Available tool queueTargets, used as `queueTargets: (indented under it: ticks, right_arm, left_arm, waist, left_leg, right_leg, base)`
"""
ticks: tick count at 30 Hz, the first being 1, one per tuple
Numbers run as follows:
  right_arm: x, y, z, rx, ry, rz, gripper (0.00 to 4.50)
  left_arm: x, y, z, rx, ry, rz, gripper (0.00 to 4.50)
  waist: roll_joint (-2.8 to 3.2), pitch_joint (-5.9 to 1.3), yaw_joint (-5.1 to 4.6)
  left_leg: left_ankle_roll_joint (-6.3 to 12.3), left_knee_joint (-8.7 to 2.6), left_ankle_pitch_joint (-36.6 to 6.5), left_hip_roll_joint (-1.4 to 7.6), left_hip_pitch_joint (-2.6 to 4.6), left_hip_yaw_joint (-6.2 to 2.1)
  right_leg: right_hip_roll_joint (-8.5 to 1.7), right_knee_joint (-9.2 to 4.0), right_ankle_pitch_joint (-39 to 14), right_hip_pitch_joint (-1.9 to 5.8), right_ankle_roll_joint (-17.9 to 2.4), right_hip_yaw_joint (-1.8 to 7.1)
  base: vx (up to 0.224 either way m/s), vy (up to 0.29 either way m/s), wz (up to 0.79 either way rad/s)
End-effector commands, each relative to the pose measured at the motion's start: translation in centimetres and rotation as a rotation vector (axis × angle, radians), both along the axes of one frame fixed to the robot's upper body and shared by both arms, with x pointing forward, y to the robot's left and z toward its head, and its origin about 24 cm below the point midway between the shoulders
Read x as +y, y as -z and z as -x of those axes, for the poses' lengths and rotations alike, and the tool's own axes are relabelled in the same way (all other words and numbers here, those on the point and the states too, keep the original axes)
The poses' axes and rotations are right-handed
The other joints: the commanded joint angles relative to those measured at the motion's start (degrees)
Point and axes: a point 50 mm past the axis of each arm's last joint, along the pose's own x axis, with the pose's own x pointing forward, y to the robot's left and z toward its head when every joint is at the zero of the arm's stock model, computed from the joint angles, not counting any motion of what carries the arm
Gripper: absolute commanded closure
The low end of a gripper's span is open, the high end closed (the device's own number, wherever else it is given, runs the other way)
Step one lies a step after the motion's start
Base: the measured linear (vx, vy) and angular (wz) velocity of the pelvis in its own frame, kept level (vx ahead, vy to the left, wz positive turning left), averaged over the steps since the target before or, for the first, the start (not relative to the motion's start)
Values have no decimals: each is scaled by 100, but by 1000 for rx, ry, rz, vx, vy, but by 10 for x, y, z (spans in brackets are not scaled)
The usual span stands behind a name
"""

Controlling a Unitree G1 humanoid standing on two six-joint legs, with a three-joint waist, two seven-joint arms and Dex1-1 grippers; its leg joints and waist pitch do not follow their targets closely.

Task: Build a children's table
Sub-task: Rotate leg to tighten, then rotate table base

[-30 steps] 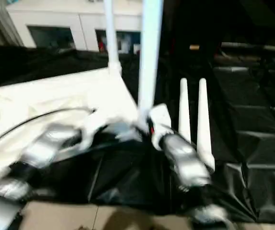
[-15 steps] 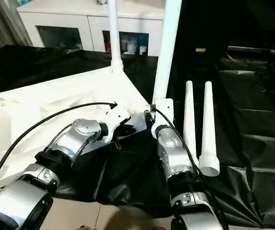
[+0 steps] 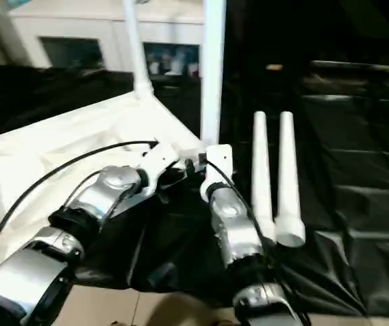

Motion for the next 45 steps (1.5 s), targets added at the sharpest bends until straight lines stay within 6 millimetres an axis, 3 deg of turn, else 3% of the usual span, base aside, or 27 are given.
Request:
queueTargets:
  ticks: [1, 3, 5, 6, 7, 8, 12, 13, 17, 18, 21, 22, 24, 26, 28, 29, 31, 32, 35, 39, 40, 43, 45]
  right_arm:
    - [-2, -5, 4, -28, -21, 21, 63]
    - [-6, -6, 9, -35, -13, 29, 63]
    - [-6, -7, 11, -34, -4, 25, 63]
    - [-6, -7, 11, -33, -4, 23, 63]
    - [-5, -8, 12, -35, 1, 18, 63]
    - [-4, -8, 13, -33, -7, 16, 63]
    - [3, -7, 15, -19, -70, 41, 63]
    - [6, -5, 16, -2, -106, 53, 63]
    - [10, -2, 19, 29, -153, 55, 63]
    - [12, -1, 20, 40, -169, 57, 63]
    - [15, 3, 24, 67, -196, 65, 63]
    - [16, 3, 24, 70, -200, 67, 63]
    - [19, 4, 24, 78, -213, 65, 63]
    - [21, 5, 24, 85, -225, 69, 63]
    - [24, 7, 24, 97, -235, 74, 63]
    - [24, 7, 24, 97, -235, 75, 63]
    - [26, 9, 24, 115, -248, 83, 63]
    - [26, 9, 24, 117, -251, 85, 63]
    - [33, 11, 24, 130, -286, 98, 63]
    - [36, 11, 24, 134, -295, 99, 63]
    - [38, 12, 24, 138, -300, 102, 63]
    - [41, 13, 23, 145, -312, 107, 63]
    - [43, 14, 23, 149, -318, 108, 63]
  left_arm:
    - [-1, -6, 0, -57, -9, 105, 406]
    - [-1, -15, -3, -87, -11, 169, 394]
    - [2, -25, -5, -116, -17, 207, 381]
    - [3, -26, -6, -120, -20, 211, 381]
    - [5, -32, -6, -140, -12, 224, 369]
    - [8, -34, -5, -143, -3, 230, 352]
    - [19, -45, -1, -144, 22, 266, 337]
    - [26, -49, 6, -133, 64, 265, 314]
    - [45, -59, 25, -111, 148, 266, 303]
    - [65, -68, 37, -101, 177, 290, 274]
    - [125, -93, 70, -58, 165, 306, 268]
    - [145, -99, 77, -59, 122, 285, 249]
    - [181, -109, 86, -75, 22, 253, 235]
    - [222, -120, 95, -109, -138, 229, 221]
    - [265, -128, 100, -161, -370, 161, 213]
    - [268, -128, 101, -165, -388, 155, 201]
    - [303, -132, 109, -173, -613, 73, 191]
    - [310, -132, 111, -170, -659, 56, 184]
    - [366, -125, 133, -125, -1080, -146, 163]
    - [381, -115, 145, -65, -1183, -261, 134]
    - [384, -105, 151, -5, -1190, -350, 117]
    - [388, -86, 161, 110, -1167, -492, 95]
    - [381, -74, 160, 164, -1110, -463, 89]
  waist:
    - [-58, -396, 21]
    - [-50, -393, 44]
    - [-14, -442, 41]
    - [-14, -442, 41]
    - [-30, -445, 26]
    - [-34, -438, 19]
    - [-33, -391, -11]
    - [-38, -383, -16]
    - [9, -350, -66]
    - [17, -335, -71]
    - [21, -284, -149]
    - [50, -277, -185]
    - [22, -236, -185]
    - [33, -221, -143]
    - [10, -205, -143]
    - [23, -210, -139]
    - [16, -215, -128]
    - [22, -213, -133]
    - [19, -222, -144]
    - [21, -243, -130]
    - [53, -265, -101]
    - [48, -259, -84]
    - [47, -253, -86]
  left_leg:
    - [437, -318, -773, 44, -24, 7]
    - [463, -304, -716, 29, -28, 14]
    - [502, -283, -545, 74, -32, 0]
    - [502, -283, -545, 74, -32, 0]
    - [569, -269, -346, 61, -75, -10]
    - [576, -275, -382, 62, -78, -6]
    - [597, -287, -684, 75, -57, 22]
    - [573, -301, -708, 96, -57, 11]
    - [397, -333, -970, 120, -31, 23]
    - [272, -351, -1093, 127, 0, 27]
    - [86, -420, -1272, 119, -70, -3]
    - [32, -405, -1382, 100, 8, 25]
    - [-26, -401, -1474, 64, 12, 33]
    - [-80, -415, -1600, 80, 75, 34]
    - [-118, -437, -1649, 77, 57, 19]
    - [-143, -438, -1716, 66, 63, 10]
    - [-167, -443, -1726, 77, 70, -1]
    - [-173, -449, -1767, 66, 55, -13]
    - [-182, -447, -1808, 65, 57, -30]
    - [-192, -435, -1512, 102, 81, -36]
    - [-195, -413, -1382, 101, 98, -18]
    - [-185, -421, -1458, 91, 86, -22]
    - [-209, -432, -1551, 105, 84, -26]
  right_leg:
    - [-276, -370, -1010, 324, -1064, 228]
    - [-283, -370, -896, 338, -1128, 229]
    - [-284, -304, -414, 333, -1305, 228]
    - [-284, -304, -414, 333, -1305, 228]
    - [-259, -231, 63, 348, -1419, 216]
    - [-262, -231, 97, 348, -1447, 215]
    - [-275, -264, -208, 328, -1493, 226]
    - [-291, -250, -290, 342, -1486, 229]
    - [-281, -281, -689, 285, -1419, 243]
    - [-270, -274, -830, 273, -1393, 245]
    - [-250, -245, -1114, 270, -1286, 241]
    - [-198, -287, -1152, 200, -1229, 249]
    - [-186, -304, -1293, 192, -1153, 258]
    - [-186, -332, -1496, 149, -1040, 267]
    - [-184, -324, -1502, 159, -991, 269]
    - [-181, -325, -1541, 161, -915, 270]
    - [-194, -317, -1487, 150, -902, 278]
    - [-186, -305, -1475, 161, -884, 276]
    - [-178, -279, -1351, 165, -822, 271]
    - [-211, -260, -880, 161, -995, 291]
    - [-208, -228, -568, 157, -1131, 292]
    - [-220, -221, -540, 174, -1175, 291]
    - [-229, -227, -625, 176, -1207, 295]
  base:
    - [0, 0, 0]
    - [0, 0, 0]
    - [0, 0, 0]
    - [0, 0, 0]
    - [0, 0, 0]
    - [0, 0, 0]
    - [0, 0, 0]
    - [0, 0, 0]
    - [0, 0, 0]
    - [0, 0, 0]
    - [0, 0, 0]
    - [0, 0, 0]
    - [0, 0, 0]
    - [0, 0, 0]
    - [0, 0, 0]
    - [0, 0, 0]
    - [0, 0, 0]
    - [0, 0, 0]
    - [0, 0, 0]
    - [0, 0, 0]
    - [0, 0, 0]
    - [0, 0, 0]
    - [0, 0, 0]
